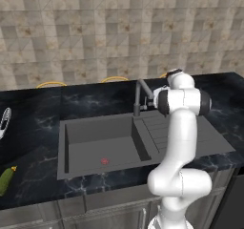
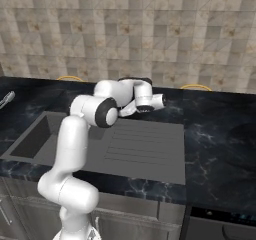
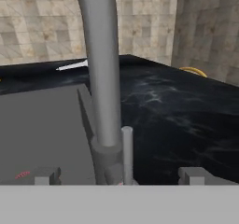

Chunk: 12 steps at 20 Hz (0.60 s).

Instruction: Turn on the sink faucet. Then move the cucumber from the counter to the sink. Turn off the sink. Move the vegetable from the sink to the pot next to the stove. Finally move the pot to the front center burner.

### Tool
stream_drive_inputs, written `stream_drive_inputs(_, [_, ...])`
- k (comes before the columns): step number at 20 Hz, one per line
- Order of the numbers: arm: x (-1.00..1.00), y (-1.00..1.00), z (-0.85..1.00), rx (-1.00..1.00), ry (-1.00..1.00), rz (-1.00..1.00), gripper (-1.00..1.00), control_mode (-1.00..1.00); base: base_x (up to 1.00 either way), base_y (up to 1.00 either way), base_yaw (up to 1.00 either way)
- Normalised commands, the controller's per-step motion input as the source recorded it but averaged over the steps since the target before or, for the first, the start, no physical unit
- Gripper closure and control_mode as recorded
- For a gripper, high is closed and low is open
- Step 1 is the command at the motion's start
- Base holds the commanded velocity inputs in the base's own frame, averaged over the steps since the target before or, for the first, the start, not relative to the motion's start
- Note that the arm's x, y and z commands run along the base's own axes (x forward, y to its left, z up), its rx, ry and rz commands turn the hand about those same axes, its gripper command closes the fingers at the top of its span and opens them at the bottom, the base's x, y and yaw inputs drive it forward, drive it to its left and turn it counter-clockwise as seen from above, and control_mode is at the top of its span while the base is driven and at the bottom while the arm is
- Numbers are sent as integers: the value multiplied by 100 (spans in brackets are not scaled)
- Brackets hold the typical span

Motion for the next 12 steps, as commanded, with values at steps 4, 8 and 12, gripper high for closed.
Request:
stream_drive_inputs(4, [19, 0, -2, 2, 0, 6, -100, -100, 0, 0, 0])
stream_drive_inputs(8, [11, 0, -2, 1, 0, 6, -100, -100, 0, 0, 0])
stream_drive_inputs(12, [8, 0, -4, 1, 0, 5, -100, -100, 0, 0, 0])
